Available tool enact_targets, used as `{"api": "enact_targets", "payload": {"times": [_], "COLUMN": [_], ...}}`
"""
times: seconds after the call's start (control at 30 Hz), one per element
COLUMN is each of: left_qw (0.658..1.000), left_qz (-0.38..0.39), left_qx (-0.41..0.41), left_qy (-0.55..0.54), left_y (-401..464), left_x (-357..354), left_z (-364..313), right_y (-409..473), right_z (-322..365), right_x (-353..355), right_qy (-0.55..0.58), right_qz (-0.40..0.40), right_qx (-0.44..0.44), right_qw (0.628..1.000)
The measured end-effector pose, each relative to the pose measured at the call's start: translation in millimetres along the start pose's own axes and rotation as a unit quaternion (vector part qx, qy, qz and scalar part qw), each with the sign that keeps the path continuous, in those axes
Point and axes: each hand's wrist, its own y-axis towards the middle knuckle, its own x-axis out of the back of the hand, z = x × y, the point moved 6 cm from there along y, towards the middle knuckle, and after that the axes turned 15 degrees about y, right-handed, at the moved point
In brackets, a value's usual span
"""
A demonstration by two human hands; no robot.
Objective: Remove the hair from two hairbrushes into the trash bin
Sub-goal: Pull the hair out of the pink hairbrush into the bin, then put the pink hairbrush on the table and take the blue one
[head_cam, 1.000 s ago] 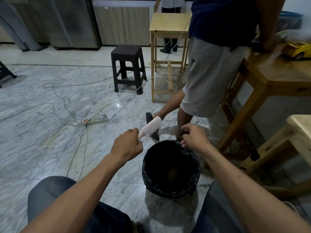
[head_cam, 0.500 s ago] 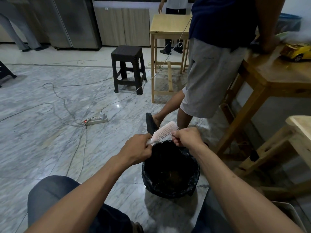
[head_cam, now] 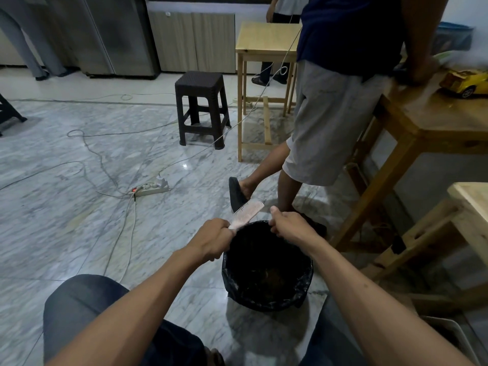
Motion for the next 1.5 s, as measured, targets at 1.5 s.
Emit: {"api": "enact_targets", "payload": {"times": [1.5], "left_qw": [0.836], "left_qz": [-0.078], "left_qx": [-0.537], "left_qy": [0.082], "left_y": [-134], "left_x": [-76], "left_z": [-403], "right_y": [-287], "right_z": [3], "right_x": [381], "right_qy": [0.343], "right_qz": [-0.482], "right_qx": [0.109], "right_qw": [0.799]}}
